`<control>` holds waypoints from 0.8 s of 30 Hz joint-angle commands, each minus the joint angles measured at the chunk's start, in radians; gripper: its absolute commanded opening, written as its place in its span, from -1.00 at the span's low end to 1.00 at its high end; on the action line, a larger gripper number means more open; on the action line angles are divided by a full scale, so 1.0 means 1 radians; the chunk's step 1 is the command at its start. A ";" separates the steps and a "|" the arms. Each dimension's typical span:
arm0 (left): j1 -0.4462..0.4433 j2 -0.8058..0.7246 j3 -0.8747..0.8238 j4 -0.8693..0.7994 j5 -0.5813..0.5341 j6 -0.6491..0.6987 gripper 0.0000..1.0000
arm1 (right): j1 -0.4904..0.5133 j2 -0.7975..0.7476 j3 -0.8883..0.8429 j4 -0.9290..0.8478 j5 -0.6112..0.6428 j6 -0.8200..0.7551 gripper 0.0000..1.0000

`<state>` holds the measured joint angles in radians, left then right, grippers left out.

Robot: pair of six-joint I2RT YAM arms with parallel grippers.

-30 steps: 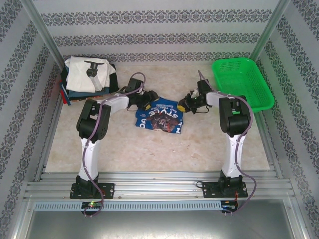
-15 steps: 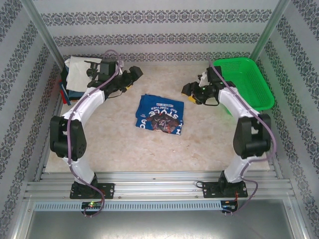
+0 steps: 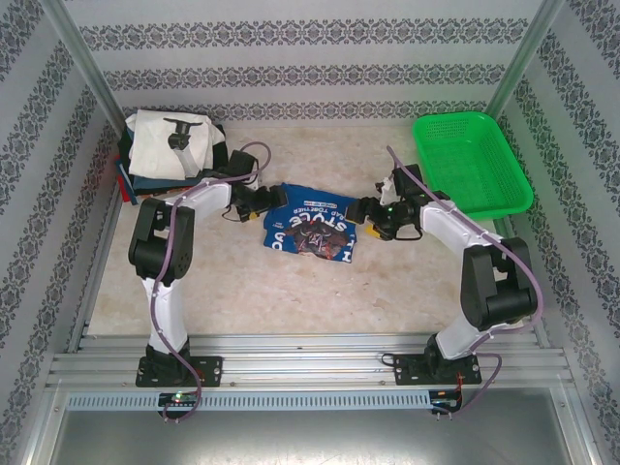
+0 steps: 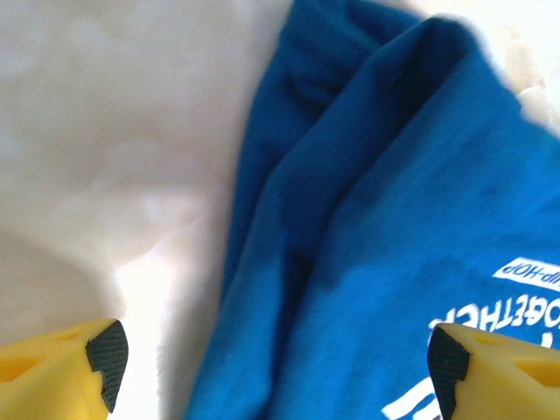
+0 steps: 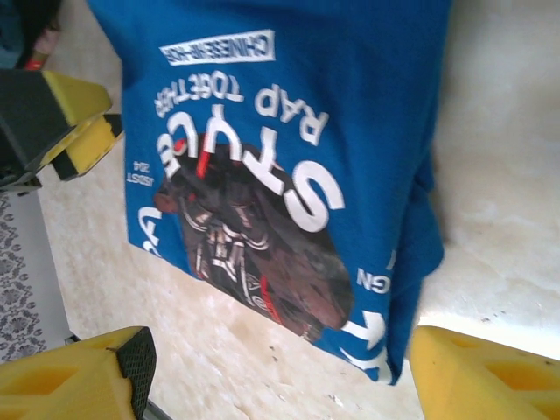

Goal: Fold and stack the t-shirts

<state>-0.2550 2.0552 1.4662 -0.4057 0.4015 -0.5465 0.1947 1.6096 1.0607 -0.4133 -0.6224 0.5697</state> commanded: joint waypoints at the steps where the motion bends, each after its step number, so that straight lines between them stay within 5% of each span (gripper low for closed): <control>1: -0.040 0.067 0.052 -0.044 -0.063 0.045 0.79 | 0.011 -0.045 0.008 0.042 -0.042 -0.022 0.55; 16: -0.212 0.297 0.333 -0.373 -0.287 0.070 0.66 | -0.055 -0.104 0.030 0.013 -0.112 -0.029 0.56; 24: -0.276 0.387 0.453 -0.454 -0.342 0.081 -0.21 | -0.069 -0.098 0.033 0.031 -0.128 -0.012 0.56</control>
<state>-0.4808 2.3489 1.9293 -0.7513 0.0219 -0.4767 0.1326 1.5322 1.0668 -0.3988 -0.7235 0.5533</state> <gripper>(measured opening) 0.436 0.777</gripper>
